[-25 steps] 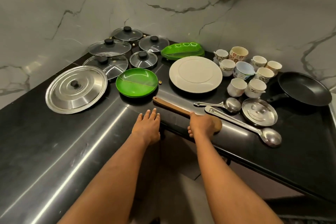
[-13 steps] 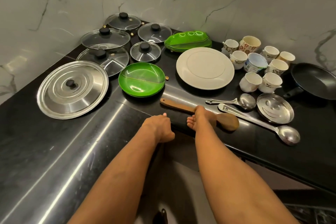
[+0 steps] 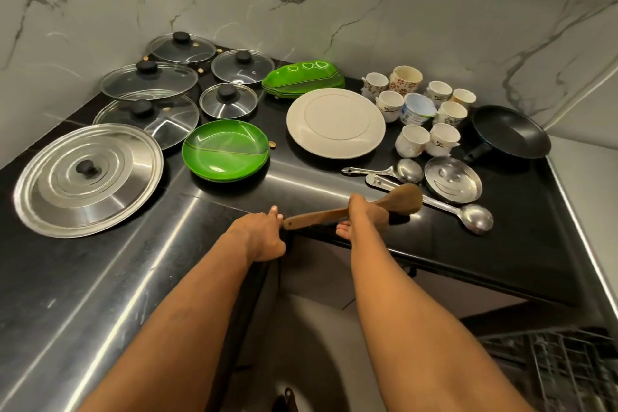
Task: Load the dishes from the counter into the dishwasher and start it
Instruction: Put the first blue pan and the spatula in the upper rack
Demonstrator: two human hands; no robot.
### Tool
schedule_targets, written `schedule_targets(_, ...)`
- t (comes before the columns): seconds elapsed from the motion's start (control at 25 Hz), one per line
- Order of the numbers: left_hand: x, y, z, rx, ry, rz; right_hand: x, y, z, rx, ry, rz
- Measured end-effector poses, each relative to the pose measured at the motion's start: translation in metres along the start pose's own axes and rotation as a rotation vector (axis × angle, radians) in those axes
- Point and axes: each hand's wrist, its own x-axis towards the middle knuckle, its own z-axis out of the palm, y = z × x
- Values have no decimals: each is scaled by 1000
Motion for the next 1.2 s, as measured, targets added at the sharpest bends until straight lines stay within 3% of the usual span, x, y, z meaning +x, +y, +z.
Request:
schedule_targets(0.28, -4, 21, 0, 44, 29, -59, -17, 20, -52, 37, -111, -217)
schedule_targets(0.4, -3, 42, 19, 116, 170, -45, -22, 33, -82, -19, -246, -266)
schedule_targets(0.52, -12, 81, 46, 98, 271, 85, -16, 53, -118, -162, -343, -344)
schedule_targets(0.72, -33, 145, 85, 80, 235, 117, 0, 89, -178, -510, -323, -464)
schedule_targets(1.2, -103, 294, 176, -21, 107, 68, 38, 178, -347, -880, -245, -675)
